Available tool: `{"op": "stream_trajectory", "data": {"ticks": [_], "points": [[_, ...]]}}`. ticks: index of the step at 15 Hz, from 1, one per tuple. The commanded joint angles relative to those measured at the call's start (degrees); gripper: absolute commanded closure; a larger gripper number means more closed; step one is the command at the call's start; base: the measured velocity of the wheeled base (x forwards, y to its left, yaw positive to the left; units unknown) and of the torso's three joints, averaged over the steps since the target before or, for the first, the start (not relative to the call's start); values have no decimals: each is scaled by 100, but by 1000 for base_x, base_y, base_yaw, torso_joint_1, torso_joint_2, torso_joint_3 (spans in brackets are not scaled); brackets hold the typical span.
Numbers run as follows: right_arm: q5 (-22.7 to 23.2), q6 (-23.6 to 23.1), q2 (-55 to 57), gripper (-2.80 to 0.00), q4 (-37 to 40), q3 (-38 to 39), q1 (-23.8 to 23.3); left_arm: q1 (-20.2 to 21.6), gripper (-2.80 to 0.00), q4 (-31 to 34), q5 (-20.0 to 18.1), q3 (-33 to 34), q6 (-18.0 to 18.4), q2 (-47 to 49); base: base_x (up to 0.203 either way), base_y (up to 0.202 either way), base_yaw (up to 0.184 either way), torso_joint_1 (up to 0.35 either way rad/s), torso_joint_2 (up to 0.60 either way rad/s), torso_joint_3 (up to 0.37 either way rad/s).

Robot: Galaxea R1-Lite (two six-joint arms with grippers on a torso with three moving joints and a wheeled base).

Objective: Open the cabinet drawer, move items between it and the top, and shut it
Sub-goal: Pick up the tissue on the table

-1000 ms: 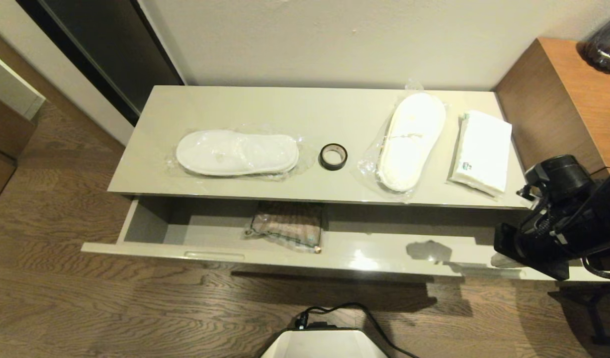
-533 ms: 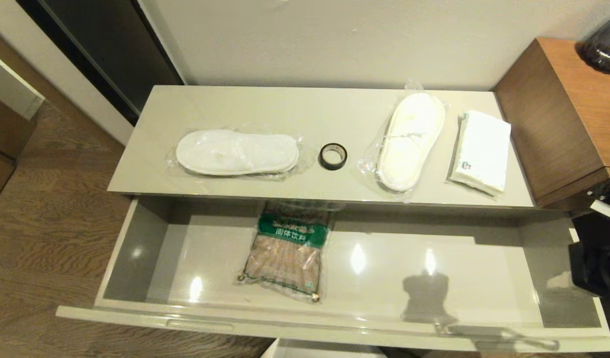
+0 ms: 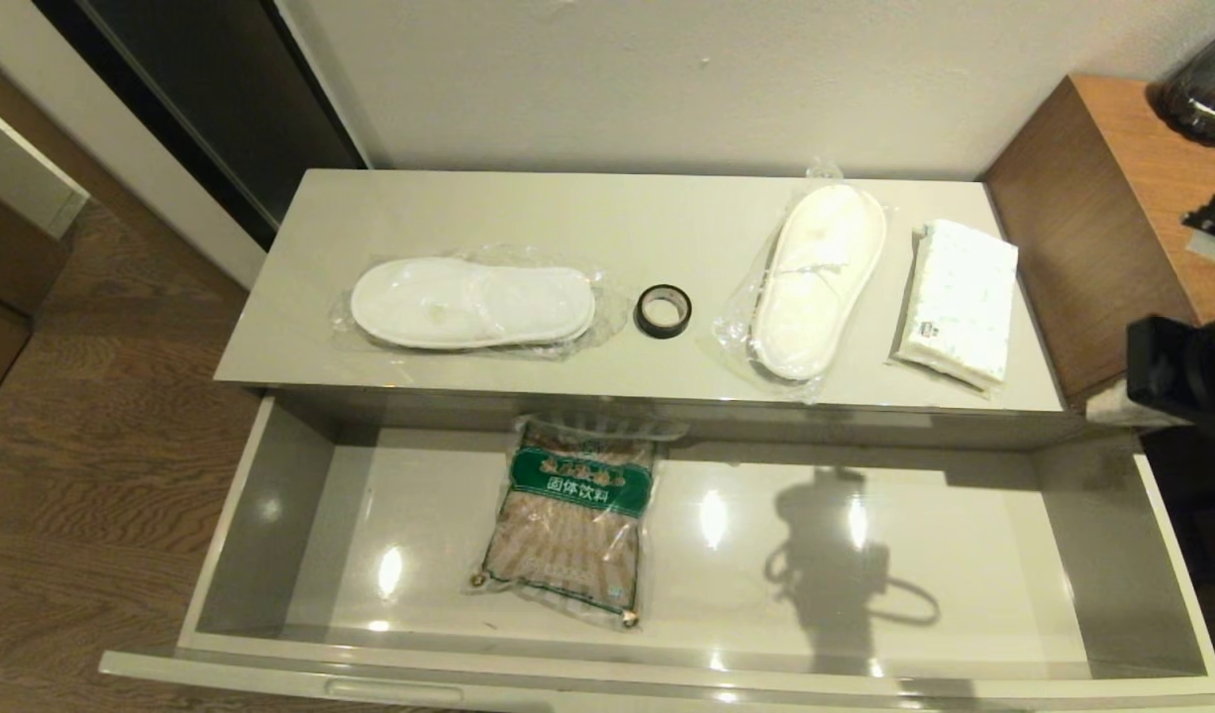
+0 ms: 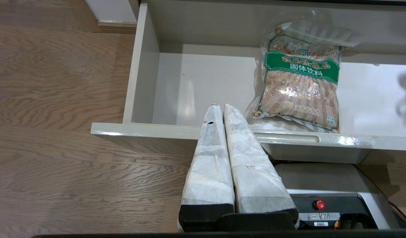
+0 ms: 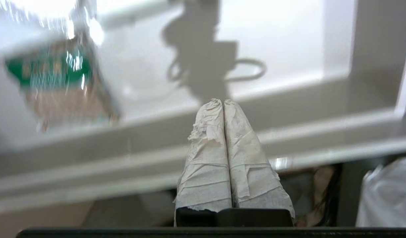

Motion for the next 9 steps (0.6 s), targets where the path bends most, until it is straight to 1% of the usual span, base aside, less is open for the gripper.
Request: {"op": "stream_trajectory", "data": {"ticks": [1,4,7,8,9], "points": [[-347,13,1030,0,34,-878,128,1,0,-2,-2,1,-1,0,0,0,0,0,0,0],[-886,18,1948,0,130,-1935,169,1,0,-2,-2,1,-9,0,0,0,0,0,0,0],[-1475,33,2591,0,213,-2579,176,1,0,-2,-2,1,-2,0,0,0,0,0,0,0],[-1545,58,2717,-280,197,-2709,177,1,0,-2,-2,1,-1,0,0,0,0,0,0,0],[-1565,136,2818,-280,186,-2834,183,1,0,-2,-2,1,-6,0,0,0,0,0,0,0]]}}
